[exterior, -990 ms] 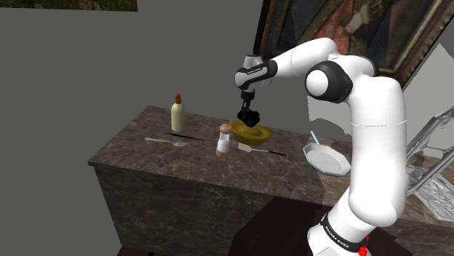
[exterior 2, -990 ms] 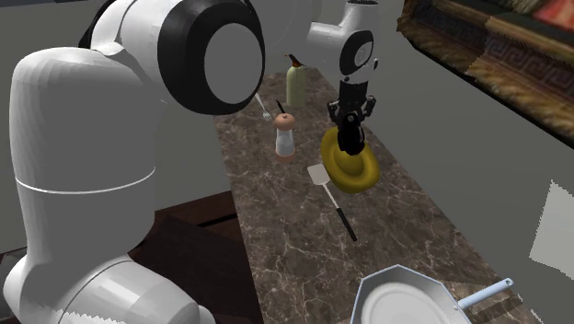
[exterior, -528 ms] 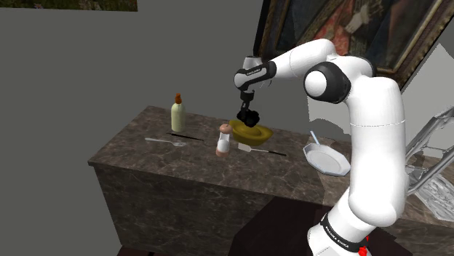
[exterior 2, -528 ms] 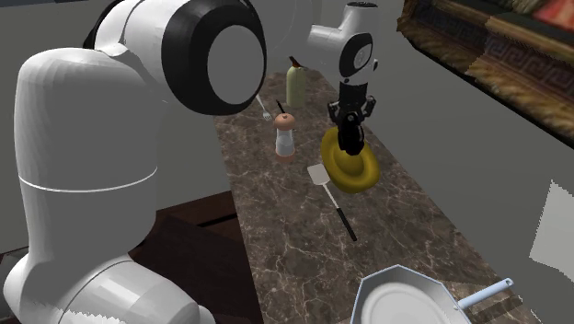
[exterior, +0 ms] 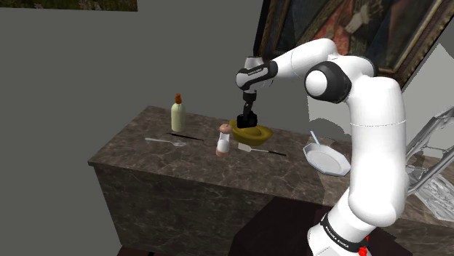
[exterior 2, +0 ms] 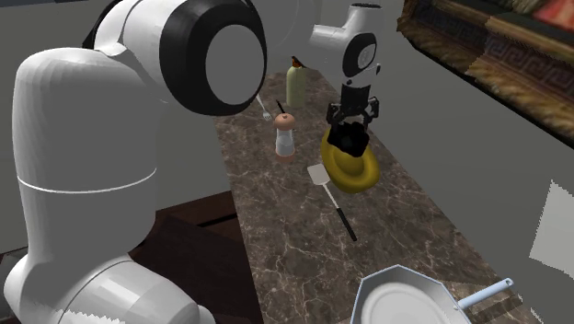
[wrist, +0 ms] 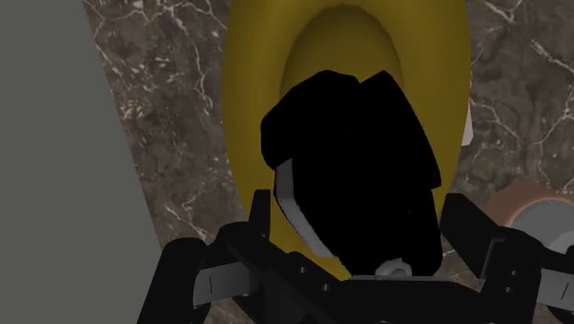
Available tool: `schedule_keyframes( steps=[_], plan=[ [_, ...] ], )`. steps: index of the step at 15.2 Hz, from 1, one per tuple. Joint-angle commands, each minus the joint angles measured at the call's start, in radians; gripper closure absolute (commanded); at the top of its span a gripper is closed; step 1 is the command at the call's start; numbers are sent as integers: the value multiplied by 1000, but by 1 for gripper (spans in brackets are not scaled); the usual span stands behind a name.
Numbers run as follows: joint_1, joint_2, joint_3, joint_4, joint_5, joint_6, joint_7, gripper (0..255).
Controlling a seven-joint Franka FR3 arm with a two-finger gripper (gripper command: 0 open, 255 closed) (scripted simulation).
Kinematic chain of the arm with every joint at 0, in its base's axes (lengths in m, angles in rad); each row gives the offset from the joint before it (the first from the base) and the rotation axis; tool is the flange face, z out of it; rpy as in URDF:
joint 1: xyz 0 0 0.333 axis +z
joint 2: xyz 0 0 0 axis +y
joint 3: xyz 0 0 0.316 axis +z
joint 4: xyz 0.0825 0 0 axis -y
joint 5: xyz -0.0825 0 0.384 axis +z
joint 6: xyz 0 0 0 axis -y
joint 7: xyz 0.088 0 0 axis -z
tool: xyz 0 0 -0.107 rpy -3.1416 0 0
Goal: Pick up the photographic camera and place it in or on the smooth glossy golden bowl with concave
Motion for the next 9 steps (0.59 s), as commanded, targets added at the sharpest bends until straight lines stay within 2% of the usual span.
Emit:
schedule_keyframes(
  steps=[1,2,9],
  plan=[
    [4,-20,-3,37,-6,-57,4,0],
    [6,-28,-4,52,-9,-80,6,0],
    [6,-28,-4,52,-9,-80,6,0]
  ],
)
